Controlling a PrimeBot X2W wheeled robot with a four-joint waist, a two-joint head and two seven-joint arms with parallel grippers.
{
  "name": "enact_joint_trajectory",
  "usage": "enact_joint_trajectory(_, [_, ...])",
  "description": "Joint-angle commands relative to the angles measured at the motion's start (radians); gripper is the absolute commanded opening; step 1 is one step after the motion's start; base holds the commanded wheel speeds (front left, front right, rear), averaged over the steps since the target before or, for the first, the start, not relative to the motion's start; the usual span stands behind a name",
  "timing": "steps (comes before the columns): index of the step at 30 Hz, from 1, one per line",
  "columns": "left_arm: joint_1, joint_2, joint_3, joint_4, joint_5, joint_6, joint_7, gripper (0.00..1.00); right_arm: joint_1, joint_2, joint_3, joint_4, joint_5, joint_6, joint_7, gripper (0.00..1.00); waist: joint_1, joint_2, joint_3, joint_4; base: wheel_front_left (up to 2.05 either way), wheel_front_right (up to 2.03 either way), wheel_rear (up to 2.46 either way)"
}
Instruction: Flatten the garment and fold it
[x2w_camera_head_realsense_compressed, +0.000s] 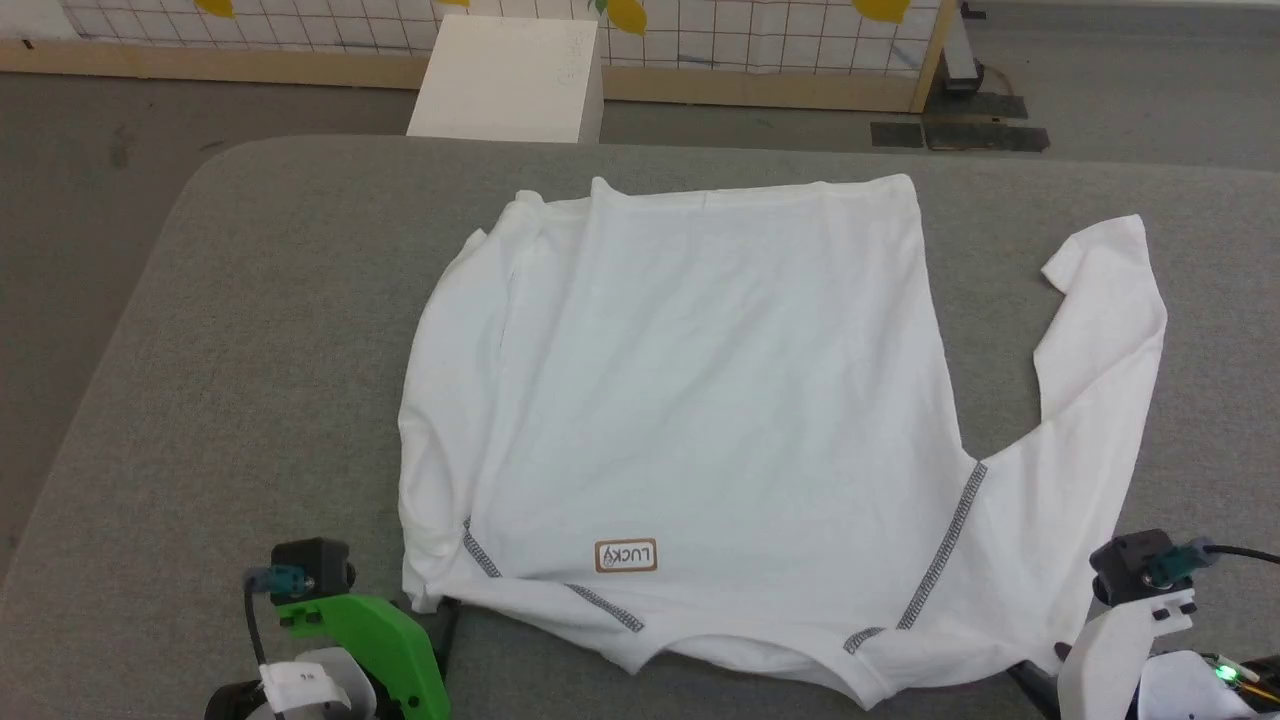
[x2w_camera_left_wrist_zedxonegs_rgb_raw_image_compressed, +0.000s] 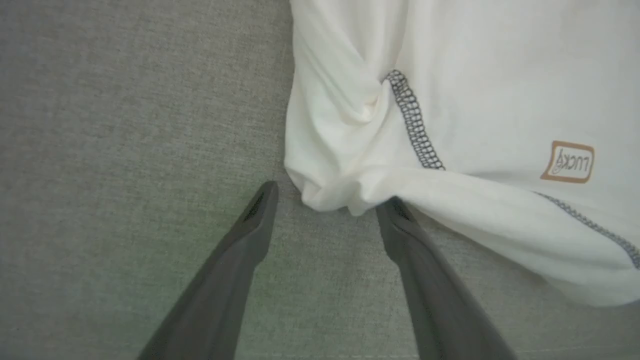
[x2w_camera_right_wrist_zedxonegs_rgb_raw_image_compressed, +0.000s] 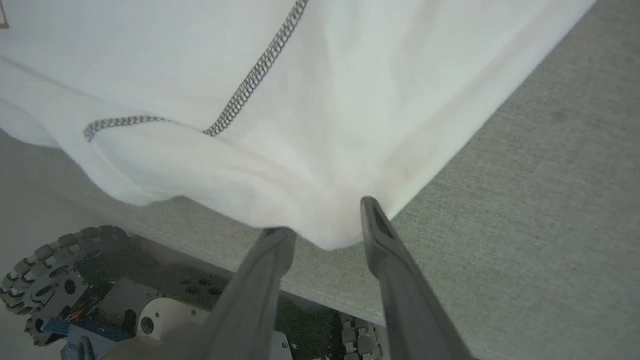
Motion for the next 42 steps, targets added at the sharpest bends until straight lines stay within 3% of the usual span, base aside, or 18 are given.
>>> enact_joint_trajectory(1, [0.011, 0.012, 0.009, -0.007, -0.022, 0.003, 0.02, 1.0, -0.016, -0.003, -0.005, -0.003, 0.014, -0.002, -0.015, 1.0, 0.0001, 0.0, -0.007, -0.003, 0.0, 0.0, 0.0])
enact_joint_trajectory(7, [0.056, 0.064, 0.035, -0.092, -0.077, 0.044, 0.13, 1.0, 0.008, -0.005, -0.056, -0.053, 0.088, -0.002, -0.002, 1.0, 0.0001, 0.0, -0.028, -0.014, 0.0, 0.0, 0.0])
enact_joint_trajectory(13, [0.116, 0.147, 0.089, -0.222, -0.097, 0.121, 0.185, 1.0, 0.012, -0.047, -0.183, -0.123, 0.109, -0.002, 0.041, 1.0, 0.0001, 0.0, -0.033, -0.03, 0.0, 0.0, 0.0])
enact_joint_trajectory(18, [0.114, 0.154, 0.216, -0.326, -0.072, 0.154, -0.006, 1.0, -0.052, -0.04, -0.318, -0.158, 0.08, -0.002, 0.017, 1.0, 0.0001, 0.0, -0.004, -0.035, 0.0, 0.0, 0.0])
enact_joint_trajectory(23, [0.08, 0.112, 0.331, -0.368, -0.018, 0.118, -0.308, 1.0, -0.188, 0.003, -0.411, -0.123, 0.04, -0.002, -0.081, 1.0, 0.0001, 0.0, 0.056, -0.039, 0.0, 0.0, 0.0])
enact_joint_trajectory(26, [0.059, 0.085, 0.377, -0.371, 0.012, 0.082, -0.427, 1.0, -0.294, 0.028, -0.446, -0.074, 0.012, -0.002, -0.141, 1.0, 0.0001, 0.0, 0.115, -0.044, 0.0, 0.0, 0.0])
enact_joint_trajectory(33, [0.014, -0.025, 0.527, -0.452, 0.16, 0.007, -0.455, 1.0, -0.55, 0.017, -0.469, 0.098, -0.087, -0.002, -0.211, 1.0, 0.0001, 0.0, 0.27, -0.049, 0.0, 0.0, 0.0])
enact_joint_trajectory(42, [-0.034, -0.155, 0.603, -0.475, 0.289, -0.121, -0.456, 1.0, -0.85, -0.045, -0.49, 0.322, -0.211, -0.002, -0.132, 1.0, 0.0001, 0.0, 0.463, -0.004, 0.0, 0.0, 0.0])
